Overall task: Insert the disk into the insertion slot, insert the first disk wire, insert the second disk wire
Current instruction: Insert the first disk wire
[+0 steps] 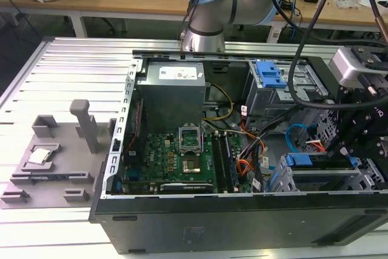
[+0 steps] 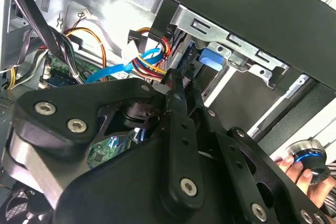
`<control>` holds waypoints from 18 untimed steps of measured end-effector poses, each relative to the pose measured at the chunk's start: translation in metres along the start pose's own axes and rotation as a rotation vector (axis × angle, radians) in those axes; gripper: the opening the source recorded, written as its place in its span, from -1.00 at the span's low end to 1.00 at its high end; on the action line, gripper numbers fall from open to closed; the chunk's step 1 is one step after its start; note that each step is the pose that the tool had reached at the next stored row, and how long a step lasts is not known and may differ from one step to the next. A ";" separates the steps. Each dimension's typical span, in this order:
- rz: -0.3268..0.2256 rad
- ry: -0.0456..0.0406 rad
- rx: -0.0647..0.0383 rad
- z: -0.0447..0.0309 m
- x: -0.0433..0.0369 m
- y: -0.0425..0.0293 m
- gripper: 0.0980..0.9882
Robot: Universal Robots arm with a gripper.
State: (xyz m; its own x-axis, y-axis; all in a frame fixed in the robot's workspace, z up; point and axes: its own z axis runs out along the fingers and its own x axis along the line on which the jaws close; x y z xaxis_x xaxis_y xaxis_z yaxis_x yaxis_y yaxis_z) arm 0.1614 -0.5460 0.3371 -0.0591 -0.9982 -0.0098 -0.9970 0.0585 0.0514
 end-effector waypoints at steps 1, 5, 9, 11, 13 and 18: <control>0.000 -0.0001 0.000 0.0003 0.0000 -0.0002 -0.80; 0.000 -0.0001 0.000 0.0018 0.0004 -0.0009 -0.80; 0.000 -0.0001 0.000 0.0031 0.0005 -0.0018 -0.80; 0.000 0.0000 0.000 0.0033 0.0005 -0.0019 -0.80; 0.000 -0.0001 0.000 0.0036 0.0005 -0.0022 -0.80; 0.000 0.0000 0.000 0.0028 0.0005 -0.0024 -0.63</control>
State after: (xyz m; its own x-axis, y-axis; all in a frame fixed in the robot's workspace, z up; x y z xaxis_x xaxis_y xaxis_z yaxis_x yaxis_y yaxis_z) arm 0.1637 -0.5466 0.3341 -0.0590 -0.9982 -0.0098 -0.9970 0.0584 0.0514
